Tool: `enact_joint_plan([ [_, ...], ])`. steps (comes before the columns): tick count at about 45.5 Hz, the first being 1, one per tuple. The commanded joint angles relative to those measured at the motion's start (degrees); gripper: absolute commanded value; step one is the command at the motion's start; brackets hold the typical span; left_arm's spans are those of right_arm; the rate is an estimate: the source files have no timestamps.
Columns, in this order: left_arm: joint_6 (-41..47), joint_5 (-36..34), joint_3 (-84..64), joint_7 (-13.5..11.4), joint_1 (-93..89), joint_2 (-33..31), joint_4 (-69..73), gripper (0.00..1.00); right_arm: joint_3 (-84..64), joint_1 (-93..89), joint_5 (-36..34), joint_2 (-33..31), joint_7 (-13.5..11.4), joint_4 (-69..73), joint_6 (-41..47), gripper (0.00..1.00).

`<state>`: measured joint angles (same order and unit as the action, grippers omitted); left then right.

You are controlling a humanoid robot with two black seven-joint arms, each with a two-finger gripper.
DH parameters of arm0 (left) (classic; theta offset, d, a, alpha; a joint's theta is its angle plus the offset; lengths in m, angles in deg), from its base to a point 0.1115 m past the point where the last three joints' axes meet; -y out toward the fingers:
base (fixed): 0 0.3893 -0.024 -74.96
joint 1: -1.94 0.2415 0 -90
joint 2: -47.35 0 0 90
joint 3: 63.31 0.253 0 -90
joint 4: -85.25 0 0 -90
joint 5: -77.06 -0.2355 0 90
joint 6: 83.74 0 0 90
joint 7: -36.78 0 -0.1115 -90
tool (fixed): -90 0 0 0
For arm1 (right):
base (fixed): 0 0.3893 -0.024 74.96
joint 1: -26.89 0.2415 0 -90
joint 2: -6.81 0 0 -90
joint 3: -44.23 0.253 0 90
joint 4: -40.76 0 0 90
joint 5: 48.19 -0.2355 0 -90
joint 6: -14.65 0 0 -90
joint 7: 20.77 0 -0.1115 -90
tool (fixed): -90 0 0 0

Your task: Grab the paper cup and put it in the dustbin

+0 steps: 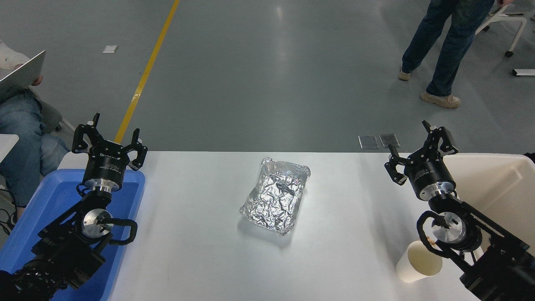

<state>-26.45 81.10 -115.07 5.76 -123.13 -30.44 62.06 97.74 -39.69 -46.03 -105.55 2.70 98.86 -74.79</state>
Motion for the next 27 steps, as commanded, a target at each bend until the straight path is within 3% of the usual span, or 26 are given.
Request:
enact_joint_plan([
  [1, -0.07, 0.00, 0.00, -0.01, 0.00, 0.00, -0.01, 0.99, -4.63, 3.72, -0.58, -3.30, -0.18, -1.76, -0.65, 1.00],
  [6, -0.07, 0.00, 0.00, -0.01, 0.00, 0.00, -0.02, 0.99, -11.04, 9.08, -1.63, -5.41, -0.27, -4.57, -1.09, 1.00],
  [15, 0.02, 0.00, 0.00, -0.01, 0.00, 0.00, -0.01, 0.99, -30.19, 23.13, -12.17, -9.54, -0.97, -9.67, -1.79, 1.00],
  [19, -0.07, 0.00, 0.00, -0.01, 0.00, 0.00, -0.02, 0.99, -40.65, 30.26, -16.83, -10.77, -3.60, -10.56, -1.79, 1.00],
  [27, -0.07, 0.00, 0.00, -0.01, 0.00, 0.00, 0.07, 0.99, -59.72, 42.92, -23.60, -12.53, -11.33, -10.65, -1.79, 1.00],
])
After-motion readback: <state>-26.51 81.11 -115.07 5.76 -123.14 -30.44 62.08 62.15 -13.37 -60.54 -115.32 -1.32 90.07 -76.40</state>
